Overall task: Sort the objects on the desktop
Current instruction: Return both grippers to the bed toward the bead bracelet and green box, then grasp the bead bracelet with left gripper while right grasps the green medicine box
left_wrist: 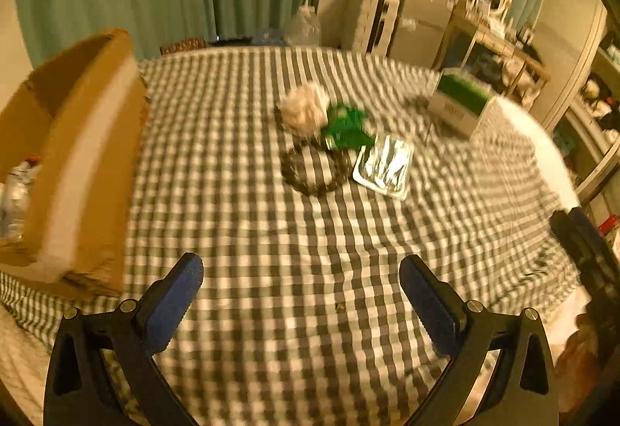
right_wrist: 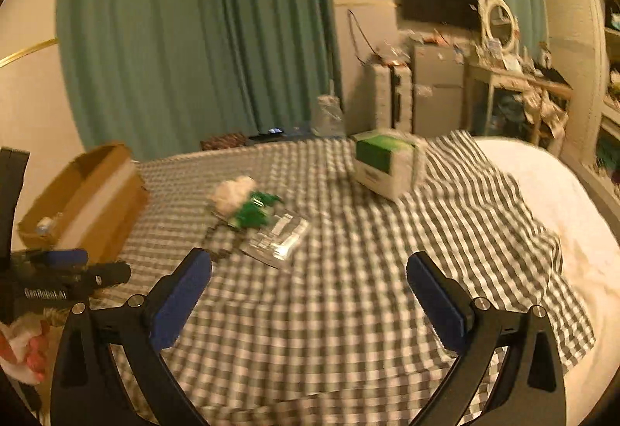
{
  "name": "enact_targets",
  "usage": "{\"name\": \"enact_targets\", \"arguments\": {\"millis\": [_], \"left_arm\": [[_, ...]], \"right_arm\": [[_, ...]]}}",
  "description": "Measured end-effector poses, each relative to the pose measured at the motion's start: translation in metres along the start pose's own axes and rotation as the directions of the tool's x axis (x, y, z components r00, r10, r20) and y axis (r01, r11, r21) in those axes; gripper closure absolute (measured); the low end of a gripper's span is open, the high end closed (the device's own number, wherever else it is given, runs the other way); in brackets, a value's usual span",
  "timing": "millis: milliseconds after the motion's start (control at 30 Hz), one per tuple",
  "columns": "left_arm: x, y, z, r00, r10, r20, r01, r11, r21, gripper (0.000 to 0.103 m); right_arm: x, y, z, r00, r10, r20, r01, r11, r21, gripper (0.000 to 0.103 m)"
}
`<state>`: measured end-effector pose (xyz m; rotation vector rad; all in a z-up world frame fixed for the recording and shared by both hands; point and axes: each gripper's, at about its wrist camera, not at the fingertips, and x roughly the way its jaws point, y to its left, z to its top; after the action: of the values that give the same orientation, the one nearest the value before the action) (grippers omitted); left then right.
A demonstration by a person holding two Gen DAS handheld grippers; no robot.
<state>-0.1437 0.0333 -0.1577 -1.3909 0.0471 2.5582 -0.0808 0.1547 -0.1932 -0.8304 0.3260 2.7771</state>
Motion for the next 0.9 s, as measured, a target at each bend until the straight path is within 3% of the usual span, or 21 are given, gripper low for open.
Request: {"name": "enact_targets", "arguments": {"millis": [100, 400, 600, 733, 900], "left_arm": [[0.033, -0.009, 0.007, 0.999, 0.021, -0.032, -0.021, 1.000, 0.012, 0.000], [0.119, -0.009, 0.032, 0.994, 0.102, -0.046, -0.103, 0.994, -0.031, 0.000], [0.148, -0.010, 0.043, 0.994, 0.106, 0.003, -0.106, 0.994, -0.031, 0.000], [0.156, -0.018, 0.055, 0.995, 0.090, 0.044, -0.091, 0.996, 0.006, 0.000], [0.161, -0.023, 0.061, 0.995, 0.083, 0.060, -0.084, 0.996, 0.026, 0.000]], "right_arm": [[0.025, -0.025, 0.004, 1.000, -0.007, -0.004, 0.007, 0.999, 0.050, 0.002], [0.101, -0.090, 0.038, 0.997, -0.066, -0.039, 0.068, 0.997, 0.048, 0.001], [0.147, -0.103, 0.068, 0.992, -0.100, -0.076, 0.091, 0.990, -0.112, 0.001], [0.177, -0.103, 0.090, 0.989, -0.095, -0.115, 0.067, 0.971, -0.229, 0.001], [0.211, -0.108, 0.109, 0.985, -0.066, -0.156, 0.020, 0.960, -0.280, 0.001]]}}
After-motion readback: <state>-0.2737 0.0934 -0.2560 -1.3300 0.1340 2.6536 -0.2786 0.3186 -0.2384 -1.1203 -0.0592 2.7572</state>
